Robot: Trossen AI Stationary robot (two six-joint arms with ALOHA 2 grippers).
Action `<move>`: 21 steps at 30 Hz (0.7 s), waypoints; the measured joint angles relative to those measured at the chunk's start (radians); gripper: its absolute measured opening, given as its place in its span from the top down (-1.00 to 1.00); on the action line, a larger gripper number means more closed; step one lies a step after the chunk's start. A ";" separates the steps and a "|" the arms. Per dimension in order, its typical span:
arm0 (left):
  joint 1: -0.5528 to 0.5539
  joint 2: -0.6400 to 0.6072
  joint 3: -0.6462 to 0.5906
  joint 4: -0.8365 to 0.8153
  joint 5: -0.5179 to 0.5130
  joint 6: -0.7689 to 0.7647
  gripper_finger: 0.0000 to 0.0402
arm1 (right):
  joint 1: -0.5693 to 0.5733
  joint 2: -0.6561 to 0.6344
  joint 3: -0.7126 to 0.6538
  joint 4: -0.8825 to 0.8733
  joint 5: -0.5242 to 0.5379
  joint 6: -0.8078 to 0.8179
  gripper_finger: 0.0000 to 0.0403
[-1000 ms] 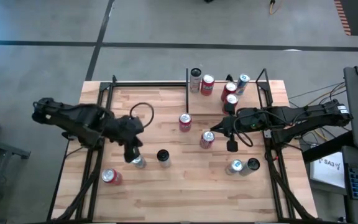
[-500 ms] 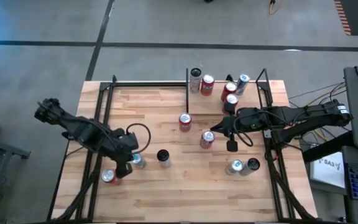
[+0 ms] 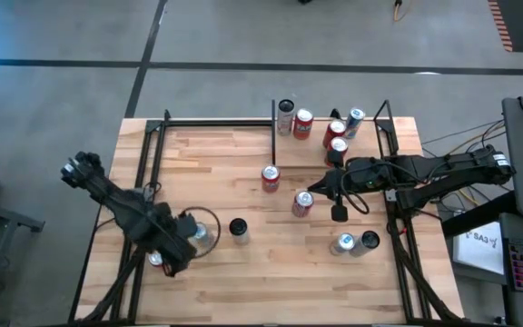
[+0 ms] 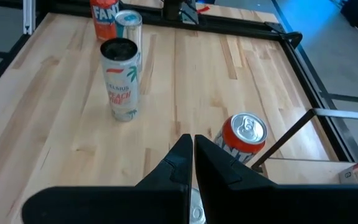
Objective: Place canned beverage on shelf
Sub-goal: Put the bottom orange soda can on the shelf aligned with the other orange soda can
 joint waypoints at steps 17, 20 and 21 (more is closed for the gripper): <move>-0.251 0.034 -0.103 0.005 -0.021 -0.215 -0.55 | 0.000 0.003 -0.040 -0.036 -0.003 0.058 0.96; -0.271 0.032 -0.125 0.020 -0.029 -0.253 -0.55 | 0.000 0.003 -0.056 -0.037 -0.003 0.072 0.96; -0.275 0.032 -0.131 0.020 -0.029 -0.260 -0.55 | 0.000 0.003 -0.059 -0.037 -0.002 0.076 0.96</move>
